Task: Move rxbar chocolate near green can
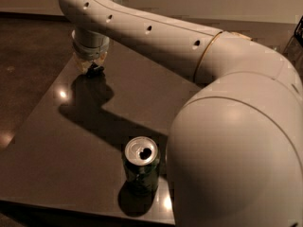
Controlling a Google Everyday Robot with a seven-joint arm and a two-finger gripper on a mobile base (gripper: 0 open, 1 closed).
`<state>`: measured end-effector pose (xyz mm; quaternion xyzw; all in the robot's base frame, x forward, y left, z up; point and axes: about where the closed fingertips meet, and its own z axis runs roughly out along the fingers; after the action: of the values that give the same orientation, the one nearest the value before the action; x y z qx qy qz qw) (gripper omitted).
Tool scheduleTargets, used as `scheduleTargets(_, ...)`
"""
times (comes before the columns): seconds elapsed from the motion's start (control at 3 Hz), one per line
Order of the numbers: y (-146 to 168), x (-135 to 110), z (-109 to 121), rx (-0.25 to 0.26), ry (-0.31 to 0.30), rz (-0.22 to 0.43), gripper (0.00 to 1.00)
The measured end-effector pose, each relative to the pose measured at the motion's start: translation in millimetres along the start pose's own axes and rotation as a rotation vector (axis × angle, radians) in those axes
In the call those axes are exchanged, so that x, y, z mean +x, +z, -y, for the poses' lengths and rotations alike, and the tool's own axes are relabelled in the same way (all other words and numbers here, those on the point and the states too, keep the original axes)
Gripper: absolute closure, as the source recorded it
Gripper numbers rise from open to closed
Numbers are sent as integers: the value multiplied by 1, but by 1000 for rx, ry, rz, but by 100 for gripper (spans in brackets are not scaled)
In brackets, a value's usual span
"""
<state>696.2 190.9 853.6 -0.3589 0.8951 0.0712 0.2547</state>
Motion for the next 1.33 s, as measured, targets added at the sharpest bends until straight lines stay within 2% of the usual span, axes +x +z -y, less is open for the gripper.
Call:
scheduleTargets(0.33, -18, 5, 2, -12, -10, 7, 100)
scheduleTargets(0.67, -46, 19, 8, -45, -52, 25, 100)
scheduleTargets(1.33, -105, 59, 28, -21, -198, 12, 100)
